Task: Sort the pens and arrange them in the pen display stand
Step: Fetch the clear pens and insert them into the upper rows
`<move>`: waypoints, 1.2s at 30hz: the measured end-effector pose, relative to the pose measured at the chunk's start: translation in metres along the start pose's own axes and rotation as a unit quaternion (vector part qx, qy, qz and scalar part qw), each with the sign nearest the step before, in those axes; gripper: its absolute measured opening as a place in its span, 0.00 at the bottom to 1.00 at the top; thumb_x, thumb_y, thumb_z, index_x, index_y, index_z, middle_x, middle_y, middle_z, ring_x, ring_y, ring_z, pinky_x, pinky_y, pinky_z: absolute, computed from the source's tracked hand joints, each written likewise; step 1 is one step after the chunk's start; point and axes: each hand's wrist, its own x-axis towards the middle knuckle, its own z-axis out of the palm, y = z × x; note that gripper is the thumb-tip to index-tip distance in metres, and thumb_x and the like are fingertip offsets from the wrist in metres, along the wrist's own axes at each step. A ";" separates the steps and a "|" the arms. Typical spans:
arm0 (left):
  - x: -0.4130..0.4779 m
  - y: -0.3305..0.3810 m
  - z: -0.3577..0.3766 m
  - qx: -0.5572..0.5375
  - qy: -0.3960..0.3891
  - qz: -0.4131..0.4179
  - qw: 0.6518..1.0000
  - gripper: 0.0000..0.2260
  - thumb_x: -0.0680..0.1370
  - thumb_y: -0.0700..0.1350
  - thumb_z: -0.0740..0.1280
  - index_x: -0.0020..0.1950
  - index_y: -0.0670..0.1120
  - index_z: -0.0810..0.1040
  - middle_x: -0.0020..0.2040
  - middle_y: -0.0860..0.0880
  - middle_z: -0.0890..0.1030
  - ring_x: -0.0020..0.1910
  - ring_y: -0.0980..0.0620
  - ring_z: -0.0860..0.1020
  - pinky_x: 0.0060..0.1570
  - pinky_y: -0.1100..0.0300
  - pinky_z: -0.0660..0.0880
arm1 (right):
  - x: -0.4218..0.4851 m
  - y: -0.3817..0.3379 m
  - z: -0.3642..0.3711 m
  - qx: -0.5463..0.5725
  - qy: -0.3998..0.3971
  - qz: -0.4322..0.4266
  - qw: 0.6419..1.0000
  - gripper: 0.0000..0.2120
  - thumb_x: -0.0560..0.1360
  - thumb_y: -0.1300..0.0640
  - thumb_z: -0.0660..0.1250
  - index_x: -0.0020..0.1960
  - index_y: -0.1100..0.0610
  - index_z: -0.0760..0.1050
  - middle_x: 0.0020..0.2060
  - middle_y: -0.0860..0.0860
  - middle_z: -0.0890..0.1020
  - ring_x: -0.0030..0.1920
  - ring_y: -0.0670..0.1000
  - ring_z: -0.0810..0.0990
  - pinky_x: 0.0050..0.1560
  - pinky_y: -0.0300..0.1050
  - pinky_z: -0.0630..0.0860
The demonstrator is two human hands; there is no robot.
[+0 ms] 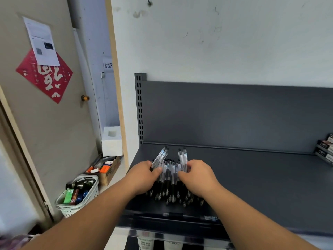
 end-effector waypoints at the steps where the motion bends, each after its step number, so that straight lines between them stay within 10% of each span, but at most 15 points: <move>1: -0.001 0.002 0.000 -0.007 0.002 0.006 1.000 0.16 0.81 0.58 0.57 0.54 0.46 0.74 0.47 0.48 0.78 0.46 0.50 0.76 0.43 0.57 0.71 | 0.001 0.001 0.000 0.011 0.009 -0.007 1.000 0.12 0.76 0.51 0.65 0.38 0.57 0.70 0.30 0.50 0.71 0.29 0.50 0.67 0.31 0.42 0.65; 12: -0.020 0.029 0.007 -0.059 -0.078 0.128 0.987 0.11 0.82 0.55 0.57 0.51 0.49 0.73 0.42 0.49 0.78 0.41 0.52 0.76 0.42 0.58 0.72 | -0.006 -0.017 -0.007 0.312 -0.016 0.038 0.949 0.13 0.75 0.46 0.69 0.45 0.56 0.82 0.35 0.47 0.82 0.34 0.45 0.77 0.33 0.37 0.69; 18: -0.006 0.005 -0.003 -0.001 0.079 0.065 0.995 0.15 0.78 0.61 0.61 0.52 0.52 0.78 0.47 0.53 0.79 0.45 0.55 0.76 0.44 0.59 0.72 | -0.002 -0.015 -0.011 0.245 -0.014 0.031 0.969 0.15 0.78 0.46 0.64 0.40 0.57 0.74 0.27 0.48 0.66 0.28 0.48 0.63 0.32 0.42 0.64; 22: -0.001 0.001 0.005 0.111 0.017 0.008 0.994 0.19 0.74 0.63 0.64 0.42 0.46 0.77 0.42 0.47 0.82 0.44 0.50 0.80 0.44 0.57 0.72 | 0.000 -0.015 -0.011 0.236 -0.028 0.038 0.971 0.14 0.78 0.45 0.63 0.43 0.56 0.73 0.28 0.49 0.66 0.29 0.49 0.64 0.31 0.42 0.63; 36: -0.001 0.002 0.002 -0.065 0.011 -0.034 0.997 0.13 0.73 0.53 0.69 0.36 0.45 0.74 0.32 0.47 0.73 0.32 0.50 0.71 0.35 0.61 0.69 | -0.001 -0.008 -0.007 0.241 -0.052 0.067 0.967 0.16 0.78 0.42 0.62 0.55 0.53 0.67 0.34 0.51 0.71 0.32 0.48 0.70 0.32 0.39 0.68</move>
